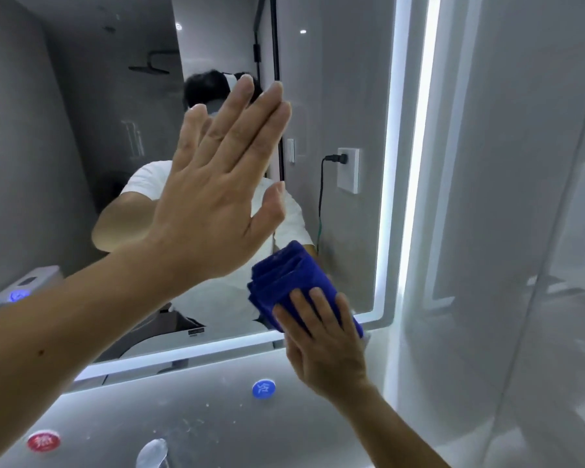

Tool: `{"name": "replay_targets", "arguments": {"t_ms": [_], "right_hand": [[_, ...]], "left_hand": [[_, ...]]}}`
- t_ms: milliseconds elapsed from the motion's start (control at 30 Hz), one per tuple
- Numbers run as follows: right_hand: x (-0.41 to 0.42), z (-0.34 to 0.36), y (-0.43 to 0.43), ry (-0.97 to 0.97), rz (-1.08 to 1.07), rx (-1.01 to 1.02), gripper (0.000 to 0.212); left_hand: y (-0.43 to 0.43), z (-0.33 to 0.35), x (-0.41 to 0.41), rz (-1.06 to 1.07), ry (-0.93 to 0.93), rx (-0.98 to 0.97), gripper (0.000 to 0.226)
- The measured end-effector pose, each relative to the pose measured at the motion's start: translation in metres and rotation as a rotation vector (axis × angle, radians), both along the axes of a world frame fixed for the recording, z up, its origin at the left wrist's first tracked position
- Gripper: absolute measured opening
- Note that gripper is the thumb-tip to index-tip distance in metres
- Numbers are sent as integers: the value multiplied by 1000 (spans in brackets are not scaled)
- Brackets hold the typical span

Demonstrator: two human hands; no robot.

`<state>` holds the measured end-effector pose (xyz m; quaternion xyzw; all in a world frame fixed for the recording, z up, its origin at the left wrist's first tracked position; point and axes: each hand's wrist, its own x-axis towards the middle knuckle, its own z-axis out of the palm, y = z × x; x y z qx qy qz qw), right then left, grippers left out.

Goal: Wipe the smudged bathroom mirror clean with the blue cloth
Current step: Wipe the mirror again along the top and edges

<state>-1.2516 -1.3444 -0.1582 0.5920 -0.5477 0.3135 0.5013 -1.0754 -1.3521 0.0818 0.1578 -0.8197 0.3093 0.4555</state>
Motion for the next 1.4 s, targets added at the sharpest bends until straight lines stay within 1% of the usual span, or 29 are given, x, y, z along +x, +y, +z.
{"name": "replay_targets", "arguments": {"t_ms": [33, 67, 133, 233, 300, 367, 467, 533, 600, 633, 667, 700, 767, 833, 900, 933, 1000, 1100, 1167, 1233, 1267, 1300, 1367, 1400], "right_hand": [[-19, 5, 5, -61, -19, -17, 65], [-36, 10, 10, -163, -40, -57, 61], [-53, 17, 14, -341, -59, -166, 55], [-38, 15, 4, -453, -44, -243, 55], [-16, 3, -2, -476, -51, -214, 60], [13, -23, -5, -403, -46, -113, 66], [52, -42, -13, -149, -23, 36, 71], [61, -31, -17, -53, 19, 47, 73], [46, -15, -13, 22, 79, 18, 71], [31, -4, -10, 30, 90, -9, 70], [14, 10, -5, -5, 78, -41, 69], [-4, 27, -1, -86, 46, -87, 66], [-32, 64, 4, -346, -43, -209, 57], [-41, 94, 3, -567, -106, -284, 54], [-27, 108, -2, -660, -123, -333, 55], [-14, 110, -6, -665, -120, -352, 57], [20, 104, -15, -579, -111, -324, 60], [62, 81, -20, -290, -53, -135, 70], [51, 77, -14, -107, -18, -47, 68], [20, 88, -6, -16, -49, -44, 58], [2, 100, -1, -46, -96, -75, 53], [-17, 115, 4, -142, -144, -121, 49], [-42, 152, 9, -393, -208, -207, 55], [-46, 167, 10, -468, -224, -225, 58]], "left_hand": [[-1, 0, 3, 20, -2, -7, 61], [-3, 1, 7, 36, -8, -17, 61], [-6, 1, 15, 56, -16, -32, 61], [-11, -2, 22, 67, -25, -30, 61], [-12, -3, 24, 72, -27, -36, 61], [-13, -5, 26, 69, -16, -34, 61], [-11, -6, 28, 69, 11, -30, 60], [-9, -4, 29, 75, 10, -20, 61], [-8, -1, 32, 87, -3, -26, 61], [-8, 2, 34, 100, -7, -38, 61], [-8, 4, 36, 114, -7, -47, 61], [-8, 7, 38, 122, -5, -48, 61], [-8, 10, 42, 108, 13, -41, 61], [-8, 10, 46, 91, 21, -39, 62], [-8, 10, 47, 94, 15, -41, 62], [-9, 11, 47, 108, 18, -43, 62], [-11, 16, 43, 144, 9, -46, 62], [-10, 26, 32, 182, -6, -39, 64], [-8, 32, 28, 213, -23, -48, 64], [-6, 41, 27, 207, -31, -53, 64], [-5, 44, 28, 191, -25, -46, 64], [-5, 47, 30, 182, -20, -39, 65], [-7, 52, 35, 193, -18, -36, 65], [-7, 54, 38, 202, -18, -40, 65]]}}
